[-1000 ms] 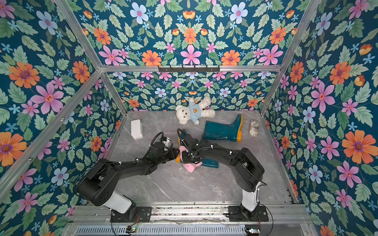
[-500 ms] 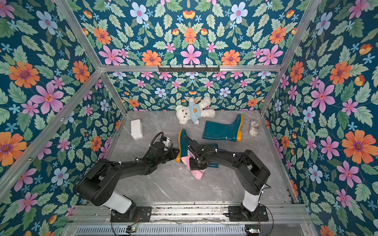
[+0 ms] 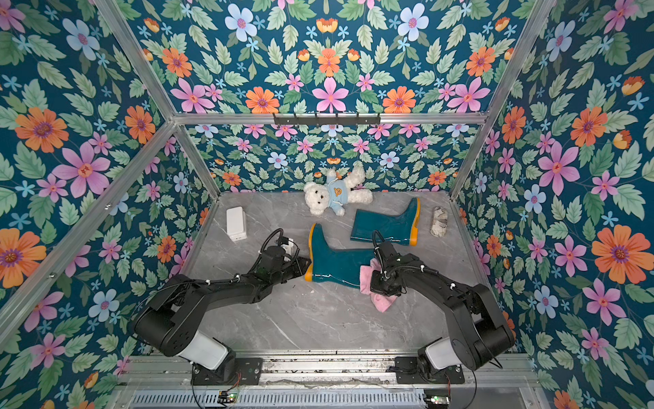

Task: Wipe the rubber boots with a cloth
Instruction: Wipe the dirt off the rubber boot.

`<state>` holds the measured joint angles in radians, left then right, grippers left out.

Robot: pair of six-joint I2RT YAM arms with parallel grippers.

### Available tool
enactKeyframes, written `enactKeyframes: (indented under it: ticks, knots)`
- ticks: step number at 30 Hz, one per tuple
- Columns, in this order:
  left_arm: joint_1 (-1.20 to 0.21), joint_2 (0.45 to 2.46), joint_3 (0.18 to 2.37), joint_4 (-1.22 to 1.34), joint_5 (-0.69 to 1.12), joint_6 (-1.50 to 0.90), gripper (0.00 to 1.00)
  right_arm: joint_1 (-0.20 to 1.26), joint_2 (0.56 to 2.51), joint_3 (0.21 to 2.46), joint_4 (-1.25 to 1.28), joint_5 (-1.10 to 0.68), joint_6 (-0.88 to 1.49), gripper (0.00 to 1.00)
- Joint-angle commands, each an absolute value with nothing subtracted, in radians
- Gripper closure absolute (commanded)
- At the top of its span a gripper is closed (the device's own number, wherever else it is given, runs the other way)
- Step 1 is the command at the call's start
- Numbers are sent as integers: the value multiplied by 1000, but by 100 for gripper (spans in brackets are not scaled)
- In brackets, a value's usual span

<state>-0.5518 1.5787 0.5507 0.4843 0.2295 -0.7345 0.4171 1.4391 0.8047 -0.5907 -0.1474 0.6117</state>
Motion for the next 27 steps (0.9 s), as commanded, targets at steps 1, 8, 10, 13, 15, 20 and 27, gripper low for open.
enactKeyframes:
  ticks: [1, 8, 10, 13, 15, 20, 27]
  knots:
    - [-552, 1597, 535, 178, 216, -727, 72, 413, 1431, 826, -614, -138, 581, 100]
    - [-552, 1598, 535, 178, 215, -727, 72, 557, 1442, 1010, -538, -153, 552, 100]
    - [-552, 1601, 535, 182, 215, -727, 72, 603, 1471, 1030, -463, -170, 564, 100]
    - [-552, 1613, 538, 189, 221, -727, 72, 676, 1560, 1054, -378, -187, 596, 100]
    - [-552, 1617, 540, 190, 224, -727, 72, 717, 1631, 1085, -351, -187, 601, 100]
    - [-552, 1619, 543, 186, 228, -722, 72, 781, 1771, 1162, -332, -205, 601, 100]
    - [-552, 1628, 541, 194, 233, -723, 72, 787, 1830, 1250, -369, -183, 576, 100]
